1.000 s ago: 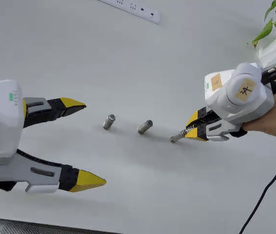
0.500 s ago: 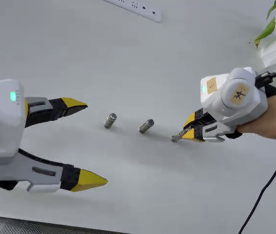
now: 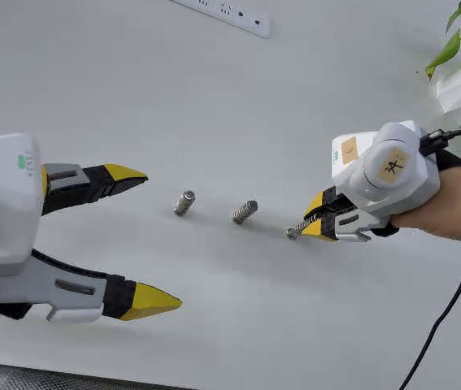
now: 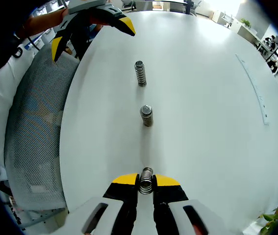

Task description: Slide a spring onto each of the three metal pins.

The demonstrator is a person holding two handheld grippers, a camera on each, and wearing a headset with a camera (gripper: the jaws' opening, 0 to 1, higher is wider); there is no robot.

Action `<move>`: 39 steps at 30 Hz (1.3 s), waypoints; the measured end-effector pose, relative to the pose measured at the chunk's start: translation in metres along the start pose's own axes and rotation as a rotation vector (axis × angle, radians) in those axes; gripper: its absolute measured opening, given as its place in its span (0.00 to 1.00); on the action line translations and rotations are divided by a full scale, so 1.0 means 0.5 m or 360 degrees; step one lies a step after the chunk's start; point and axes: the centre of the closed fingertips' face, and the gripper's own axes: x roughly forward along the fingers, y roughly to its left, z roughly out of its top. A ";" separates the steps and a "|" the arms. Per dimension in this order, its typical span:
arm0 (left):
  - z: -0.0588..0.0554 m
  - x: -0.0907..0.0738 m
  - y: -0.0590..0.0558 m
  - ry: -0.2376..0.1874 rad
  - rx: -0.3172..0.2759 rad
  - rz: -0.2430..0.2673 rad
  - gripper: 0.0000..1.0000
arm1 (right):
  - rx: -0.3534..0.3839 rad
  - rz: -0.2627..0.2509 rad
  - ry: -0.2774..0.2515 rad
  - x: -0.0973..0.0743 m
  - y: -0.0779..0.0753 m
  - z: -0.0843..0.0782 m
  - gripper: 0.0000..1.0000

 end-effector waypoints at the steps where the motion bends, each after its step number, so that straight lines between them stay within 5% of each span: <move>1: 0.001 0.000 0.000 -0.0002 -0.0001 -0.0001 0.83 | 0.0001 -0.0001 0.0000 0.002 0.000 0.000 0.08; 39: 0.002 -0.006 -0.001 0.0015 0.0008 0.0012 0.82 | 0.0033 -0.0016 -0.0036 0.037 -0.004 -0.005 0.10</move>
